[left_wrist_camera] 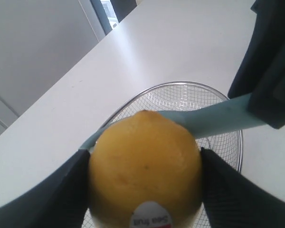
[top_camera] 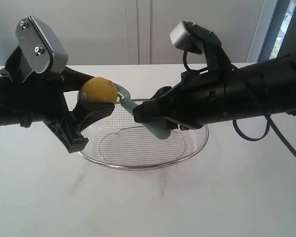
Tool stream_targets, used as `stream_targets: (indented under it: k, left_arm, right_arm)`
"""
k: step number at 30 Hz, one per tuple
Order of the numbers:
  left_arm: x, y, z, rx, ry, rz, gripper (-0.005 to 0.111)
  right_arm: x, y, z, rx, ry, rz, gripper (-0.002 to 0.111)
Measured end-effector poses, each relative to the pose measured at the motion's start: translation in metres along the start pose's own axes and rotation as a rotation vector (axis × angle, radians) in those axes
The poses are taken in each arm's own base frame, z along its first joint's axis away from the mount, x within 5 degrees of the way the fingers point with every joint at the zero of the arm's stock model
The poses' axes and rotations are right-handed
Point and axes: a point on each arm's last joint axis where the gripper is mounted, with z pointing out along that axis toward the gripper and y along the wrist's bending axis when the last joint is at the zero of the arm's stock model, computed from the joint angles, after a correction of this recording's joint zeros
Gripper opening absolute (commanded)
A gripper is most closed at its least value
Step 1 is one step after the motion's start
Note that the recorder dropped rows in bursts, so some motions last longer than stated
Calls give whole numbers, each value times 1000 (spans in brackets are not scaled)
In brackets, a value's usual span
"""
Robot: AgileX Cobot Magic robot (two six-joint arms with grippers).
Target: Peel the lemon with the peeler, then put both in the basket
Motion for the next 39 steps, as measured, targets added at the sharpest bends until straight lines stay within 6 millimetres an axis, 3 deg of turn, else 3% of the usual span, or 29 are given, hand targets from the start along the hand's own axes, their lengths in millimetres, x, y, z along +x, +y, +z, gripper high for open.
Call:
stream_targets:
  k: [16, 22, 30, 34, 35, 39]
  left_arm:
    - [0, 0, 0, 2, -1, 0, 0]
    - [0, 0, 0, 2, -1, 0, 0]
    - [0, 0, 0, 2, -1, 0, 0]
    - [0, 0, 0, 2, -1, 0, 0]
    - [0, 0, 0, 2, -1, 0, 0]
    - [0, 0, 0, 2, -1, 0, 0]
  right_arm:
    - [-3, -4, -3, 24, -26, 11, 0]
    - [-8, -6, -14, 45, -73, 16, 0]
    - [-16, 13, -41, 35, -164, -37, 0]
    - [-19, 29, -63, 22, -232, -84, 0]
    - [-20, 37, -76, 30, -271, -125, 0]
    - [-24, 39, -102, 198, -378, -241, 0]
